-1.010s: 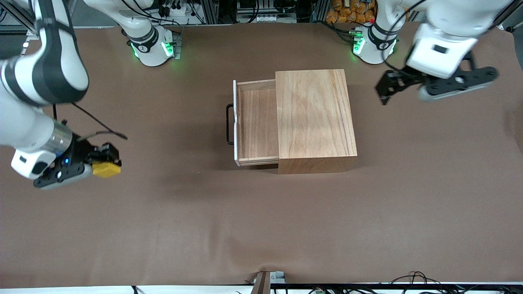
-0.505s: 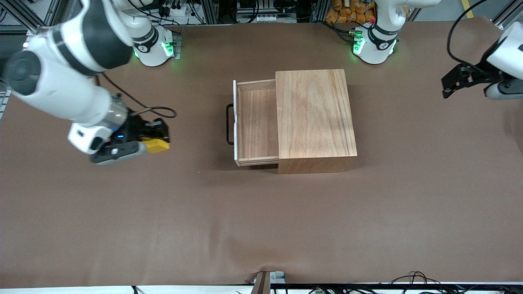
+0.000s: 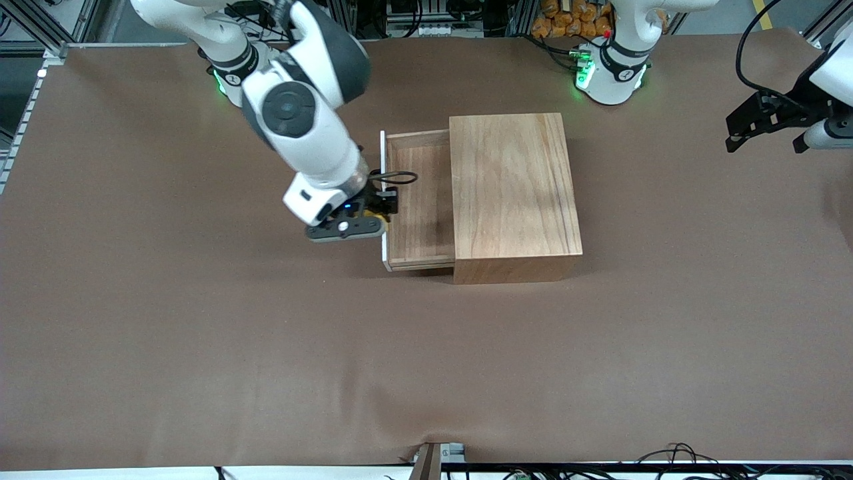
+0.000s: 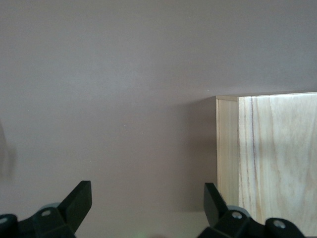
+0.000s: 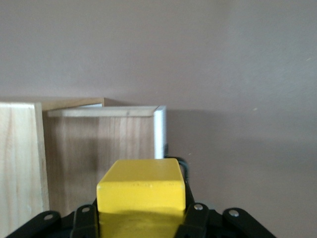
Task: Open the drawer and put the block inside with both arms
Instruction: 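Carry the yellow cube with the right gripper over the open drawer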
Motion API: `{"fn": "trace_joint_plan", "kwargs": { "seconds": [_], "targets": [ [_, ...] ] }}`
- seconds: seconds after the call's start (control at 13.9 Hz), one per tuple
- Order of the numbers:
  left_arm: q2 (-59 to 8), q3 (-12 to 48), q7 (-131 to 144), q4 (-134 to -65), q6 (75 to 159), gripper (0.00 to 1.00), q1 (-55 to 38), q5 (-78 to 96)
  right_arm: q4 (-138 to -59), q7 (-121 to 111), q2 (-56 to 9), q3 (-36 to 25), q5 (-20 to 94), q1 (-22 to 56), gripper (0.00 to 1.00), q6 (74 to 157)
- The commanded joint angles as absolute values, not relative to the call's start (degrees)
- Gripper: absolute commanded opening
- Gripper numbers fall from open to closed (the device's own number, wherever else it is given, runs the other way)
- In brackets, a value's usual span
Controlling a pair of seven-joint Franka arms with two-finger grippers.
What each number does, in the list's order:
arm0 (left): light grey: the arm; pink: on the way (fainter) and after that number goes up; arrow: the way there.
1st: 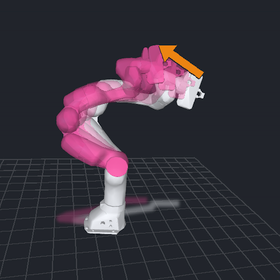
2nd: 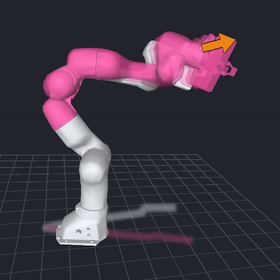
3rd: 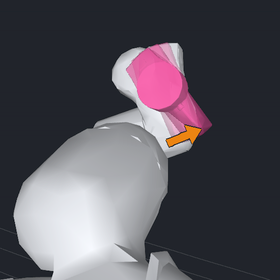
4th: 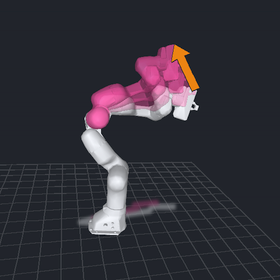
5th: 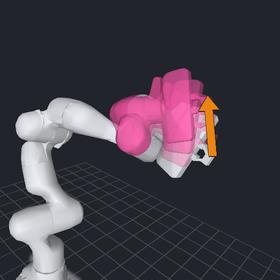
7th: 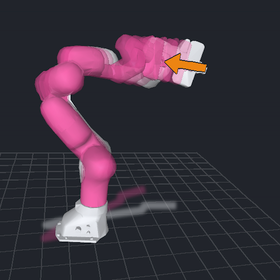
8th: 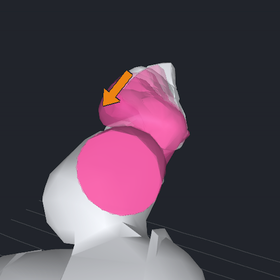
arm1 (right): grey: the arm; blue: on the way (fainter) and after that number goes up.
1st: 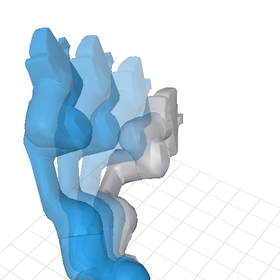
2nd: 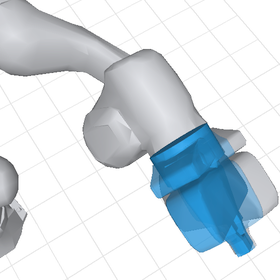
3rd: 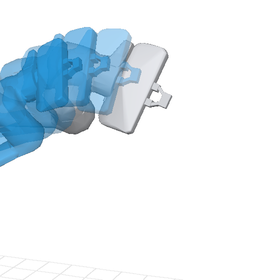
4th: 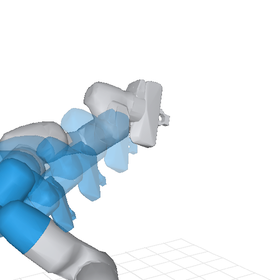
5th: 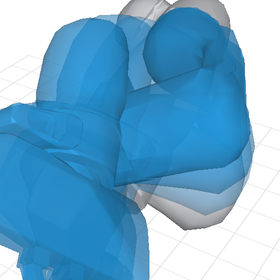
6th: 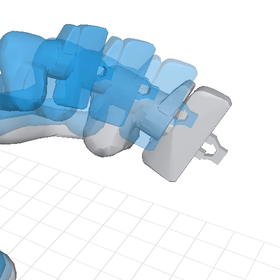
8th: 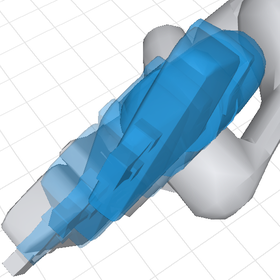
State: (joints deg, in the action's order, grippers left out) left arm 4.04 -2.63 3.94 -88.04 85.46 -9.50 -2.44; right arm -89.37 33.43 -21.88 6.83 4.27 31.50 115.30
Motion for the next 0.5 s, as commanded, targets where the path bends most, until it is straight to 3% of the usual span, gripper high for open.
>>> {"fn": "trace_joint_plan", "kwargs": {
  "seconds": [0.0, 0.43],
  "targets": [
    [4.5, -2.5, 3.4, -87.2, 84.3, 1.00, -9.3, -1.6, -93.1, 37.1, -22.7, 6.2, 3.0, 33.8, 0.12, 121.7],
    [4.6, -2.9, 3.3, -87.0, 84.3, 1.00, -8.3, -2.3, -93.5, 38.4, -25.7, 6.2, 2.9, 37.3, 0.12, 123.7]
  ]
}}
